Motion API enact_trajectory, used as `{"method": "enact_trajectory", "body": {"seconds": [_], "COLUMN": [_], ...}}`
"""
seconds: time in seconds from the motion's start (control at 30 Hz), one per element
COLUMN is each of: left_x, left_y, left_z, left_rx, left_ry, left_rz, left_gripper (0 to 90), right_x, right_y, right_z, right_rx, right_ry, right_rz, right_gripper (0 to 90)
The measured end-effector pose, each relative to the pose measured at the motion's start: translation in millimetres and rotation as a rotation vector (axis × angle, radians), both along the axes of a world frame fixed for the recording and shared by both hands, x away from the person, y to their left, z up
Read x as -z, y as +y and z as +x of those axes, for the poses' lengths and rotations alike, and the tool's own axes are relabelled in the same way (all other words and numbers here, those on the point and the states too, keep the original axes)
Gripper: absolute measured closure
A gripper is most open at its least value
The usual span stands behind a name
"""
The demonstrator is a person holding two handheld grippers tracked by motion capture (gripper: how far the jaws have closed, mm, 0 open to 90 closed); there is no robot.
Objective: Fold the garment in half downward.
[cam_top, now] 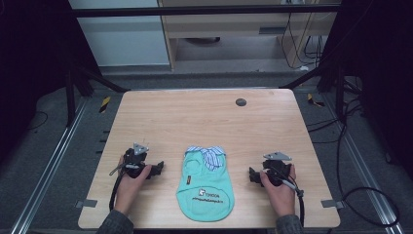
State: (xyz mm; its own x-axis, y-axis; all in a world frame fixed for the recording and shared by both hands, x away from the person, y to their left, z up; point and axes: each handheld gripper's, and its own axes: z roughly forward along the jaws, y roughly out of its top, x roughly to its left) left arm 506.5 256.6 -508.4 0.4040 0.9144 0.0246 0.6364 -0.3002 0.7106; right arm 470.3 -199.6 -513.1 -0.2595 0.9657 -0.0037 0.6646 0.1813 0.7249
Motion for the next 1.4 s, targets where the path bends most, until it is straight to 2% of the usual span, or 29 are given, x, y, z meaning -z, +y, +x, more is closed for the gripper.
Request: {"method": "enact_trajectory", "body": {"seconds": [0.17,0.27,0.33,0.4,0.43,0.47,0.5,0.57,0.63,0.7,0.77,0.87,1.03,1.07,1.1,1.13,1.17,1.2,1.4], "left_x": [0.0,-0.3,-0.7,-2.7,-5.6,-5.6,-11.3,-16.8,-30.3,-37.0,-41.0,-41.9,-46.7,-46.7,-47.6,-48.6,-50.1,-51.0,-57.0], "left_y": [-0.5,-1.3,-2.5,-6.3,-9.6,-9.6,-14.6,-17.8,-26.3,-31.5,-36.0,-43.3,-54.9,-54.9,-56.0,-57.8,-61.7,-64.8,-84.4], "left_z": [-3.2,-6.7,-8.3,-9.1,-8.8,-8.8,-7.1,-5.2,1.6,6.7,13.4,25.5,46.6,46.6,49.6,54.3,59.3,61.5,71.1], "left_rx": [-0.004,0.011,0.025,0.051,0.078,0.078,0.118,0.135,0.153,0.174,0.194,0.214,0.215,0.215,0.215,0.216,0.229,0.233,0.272], "left_ry": [0.001,0.002,0.0,-0.005,-0.005,-0.005,0.004,0.008,-0.001,0.005,0.001,0.032,0.058,0.058,0.06,0.068,0.074,0.075,0.096], "left_rz": [-0.001,-0.002,-0.005,-0.034,-0.034,-0.034,-0.033,-0.038,-0.002,0.029,0.006,-0.016,-0.052,-0.052,-0.054,-0.075,-0.074,-0.063,-0.015], "left_gripper": [0.0,0.0,1.3,4.3,4.3,4.4,4.5,5.4,5.6,5.5,5.4,6.6,18.0,24.4,28.2,28.2,33.8,35.3,43.2], "right_x": [0.0,0.0,-0.1,-0.2,-0.9,-3.3,-5.3,-13.0,-20.6,-28.2,-34.3,-40.4,-48.9,-51.1,-52.3,-52.3,-54.0,-54.3,-53.4], "right_y": [0.4,1.3,1.2,2.1,3.7,6.3,8.4,13.9,20.2,25.5,29.7,38.4,55.4,58.9,61.0,61.0,66.0,67.3,76.6], "right_z": [-0.5,-1.2,-1.2,-1.0,-0.7,0.2,0.7,2.9,7.8,15.0,20.8,31.9,52.3,57.3,60.1,60.1,69.0,71.6,88.5], "right_rx": [-0.008,-0.016,-0.017,-0.018,-0.02,-0.032,-0.041,-0.084,-0.115,-0.138,-0.147,-0.185,-0.268,-0.282,-0.292,-0.292,-0.315,-0.323,-0.35], "right_ry": [0.001,0.001,0.001,0.001,0.001,0.004,0.003,-0.016,-0.016,-0.012,-0.002,0.008,0.03,0.033,0.03,0.03,0.04,0.042,0.109], "right_rz": [0.004,0.008,0.006,0.003,0.009,-0.002,0.0,0.008,0.012,0.0,0.016,0.008,0.009,0.011,0.005,0.005,-0.018,-0.019,-0.001], "right_gripper": [0.4,0.4,0.4,1.5,5.0,7.4,5.8,7.0,8.4,15.1,20.1,30.9,49.2,53.4,56.0,56.0,61.9,63.8,73.2]}}
